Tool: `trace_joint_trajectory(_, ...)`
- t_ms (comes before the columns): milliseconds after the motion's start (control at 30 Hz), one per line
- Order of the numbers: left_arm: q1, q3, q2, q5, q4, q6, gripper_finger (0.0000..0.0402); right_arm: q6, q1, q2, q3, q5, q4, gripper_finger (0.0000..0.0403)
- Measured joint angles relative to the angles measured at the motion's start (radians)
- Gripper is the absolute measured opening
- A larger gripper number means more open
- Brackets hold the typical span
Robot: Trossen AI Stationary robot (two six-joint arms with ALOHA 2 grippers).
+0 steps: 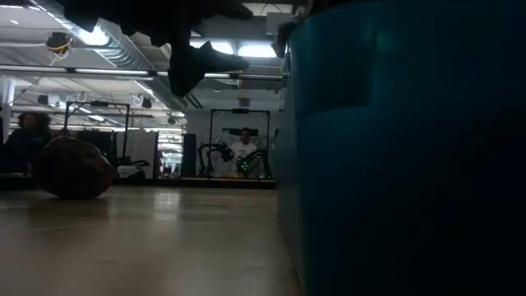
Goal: Sort produce into baskets
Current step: Put the red chili pepper into the yellow bin, then put the red apple into the blue bin
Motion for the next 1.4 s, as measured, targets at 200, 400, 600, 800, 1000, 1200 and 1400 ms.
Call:
trace_joint_trajectory(200,0.000,0.000,0.000,0.000,-0.076,0.004,0.0258,0.111,0.000,-0.084,0.000,-0.070,-0.231,0.0147)
trace_joint_trajectory(400,0.000,0.000,0.000,0.000,-0.120,0.004,0.0258,0.255,0.000,-0.177,0.000,-0.260,-0.544,0.0147)
trace_joint_trajectory(600,0.000,0.000,0.000,0.000,-0.128,0.003,0.0258,0.456,0.000,-0.237,0.000,-0.508,-0.785,0.0147)
trace_joint_trajectory(800,0.000,0.000,0.000,0.000,-0.129,0.027,0.0258,0.596,0.000,-0.243,0.000,-0.679,-0.988,0.0147)
trace_joint_trajectory(1000,0.000,0.000,0.000,0.000,-0.128,0.034,0.0258,0.675,0.000,-0.232,-0.003,-0.670,-1.149,0.0147)
trace_joint_trajectory(1200,0.000,0.000,0.000,0.000,-0.128,0.031,0.0258,0.730,0.000,-0.204,-0.003,-0.649,-1.186,0.0173)
trace_joint_trajectory(1400,0.000,0.000,0.000,0.000,-0.128,0.030,0.0258,0.731,0.000,-0.161,-0.003,-0.649,-1.185,0.0238)
